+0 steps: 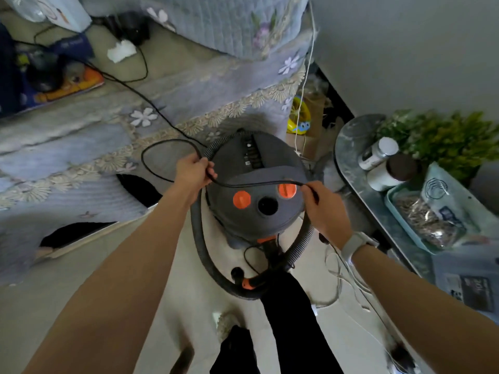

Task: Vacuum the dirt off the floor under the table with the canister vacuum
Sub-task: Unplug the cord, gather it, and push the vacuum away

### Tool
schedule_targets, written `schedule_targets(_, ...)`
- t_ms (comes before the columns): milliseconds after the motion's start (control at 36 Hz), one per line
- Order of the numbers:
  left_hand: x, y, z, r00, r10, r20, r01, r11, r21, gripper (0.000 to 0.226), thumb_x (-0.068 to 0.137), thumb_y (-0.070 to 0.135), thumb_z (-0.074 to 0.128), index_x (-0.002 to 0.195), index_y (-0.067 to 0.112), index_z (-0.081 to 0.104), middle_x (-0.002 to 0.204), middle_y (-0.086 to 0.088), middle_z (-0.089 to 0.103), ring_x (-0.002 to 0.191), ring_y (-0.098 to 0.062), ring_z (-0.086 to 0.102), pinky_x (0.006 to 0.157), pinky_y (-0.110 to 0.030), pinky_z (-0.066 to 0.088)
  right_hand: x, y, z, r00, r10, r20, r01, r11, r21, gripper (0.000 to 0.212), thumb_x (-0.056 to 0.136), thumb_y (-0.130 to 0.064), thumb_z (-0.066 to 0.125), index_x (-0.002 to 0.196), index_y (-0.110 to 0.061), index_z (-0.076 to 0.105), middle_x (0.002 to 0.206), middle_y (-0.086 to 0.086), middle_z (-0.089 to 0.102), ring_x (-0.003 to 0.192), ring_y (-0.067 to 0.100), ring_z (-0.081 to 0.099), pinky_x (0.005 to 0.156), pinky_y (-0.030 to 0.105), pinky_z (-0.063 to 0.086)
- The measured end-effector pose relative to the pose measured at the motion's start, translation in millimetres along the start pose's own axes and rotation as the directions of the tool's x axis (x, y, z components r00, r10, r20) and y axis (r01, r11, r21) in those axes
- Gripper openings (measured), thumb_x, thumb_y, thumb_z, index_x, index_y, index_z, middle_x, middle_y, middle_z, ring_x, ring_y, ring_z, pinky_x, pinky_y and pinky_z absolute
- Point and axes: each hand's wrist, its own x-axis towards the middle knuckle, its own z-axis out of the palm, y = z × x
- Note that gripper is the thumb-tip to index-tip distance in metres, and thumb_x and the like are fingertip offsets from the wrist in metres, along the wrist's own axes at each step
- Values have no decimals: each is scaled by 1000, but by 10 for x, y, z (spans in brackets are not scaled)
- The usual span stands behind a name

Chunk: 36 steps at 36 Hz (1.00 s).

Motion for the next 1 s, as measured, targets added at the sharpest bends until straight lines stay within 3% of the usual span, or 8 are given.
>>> schedule_targets(250,773,172,1384,996,-14,93,-20,934,358,29,101,6,36,75,16,41,68,-4,48,42,-4,49,57,-28,45,1045,772,-388,993,120,-6,-121,992,-30,24,100,-22,45,105,-5,62,79,12,64,72,31,59,64,29,33)
schedule_targets(417,1062,111,2221,969,1,245,-152,789,595,20,99,8,39,84,10,51,73,-13,55,52,-15,54,51,-24,44,1441,1334,-476,962,242,-129,-253,964,-76,26,100,-24,45,105,-5,61,89,24,67,82,44,61,68,45,45)
schedule_targets(500,1145,40,2475,937,-67,342,-227,629,744,26,98,16,44,110,-1,59,109,-28,61,99,-37,60,84,-38,46,1504,1476,-505,947,286,-145,-302,948,-104,27,100,-23,45,105,-3,61,91,25,66,83,44,60,64,39,38)
schedule_targets(583,1142,-13,2633,904,-156,397,-280,485,828,42,102,29,36,128,0,52,136,-22,50,128,-35,44,103,-36,33,1482,1557,-496,929,335,-159,-353,930,-102,25,100,-22,45,101,-2,60,90,27,64,81,46,59,63,37,33)
schedule_targets(722,1074,-228,2666,894,-185,408,-302,425,853,33,99,31,33,77,16,52,92,-11,57,109,-37,54,83,-37,37,1382,1566,-391,901,426,-81,-434,889,-144,25,99,-25,45,105,-6,60,94,24,66,87,44,61,66,38,39)
schedule_targets(833,857,-386,2609,886,-184,426,-280,519,807,29,99,22,40,84,7,60,96,-11,61,104,-27,56,82,-31,36,1226,1540,-382,924,381,-26,-381,924,-13,22,99,-22,47,100,-6,62,85,19,67,79,39,60,62,33,32)
schedule_targets(917,637,-512,2565,876,-192,443,-239,625,743,21,99,18,42,81,17,53,86,-2,55,90,-17,49,73,-24,31,1114,1461,-398,933,357,-41,-349,927,137,20,99,-20,47,94,-5,60,66,12,58,60,34,53,57,33,31)
schedule_targets(1000,477,-616,2531,895,-190,403,-172,687,706,24,99,18,39,82,12,55,94,-11,61,91,-27,55,78,-32,38,1113,1318,-445,920,368,-133,-326,908,262,31,93,-29,41,93,-4,59,61,-1,49,54,17,43,56,30,26)
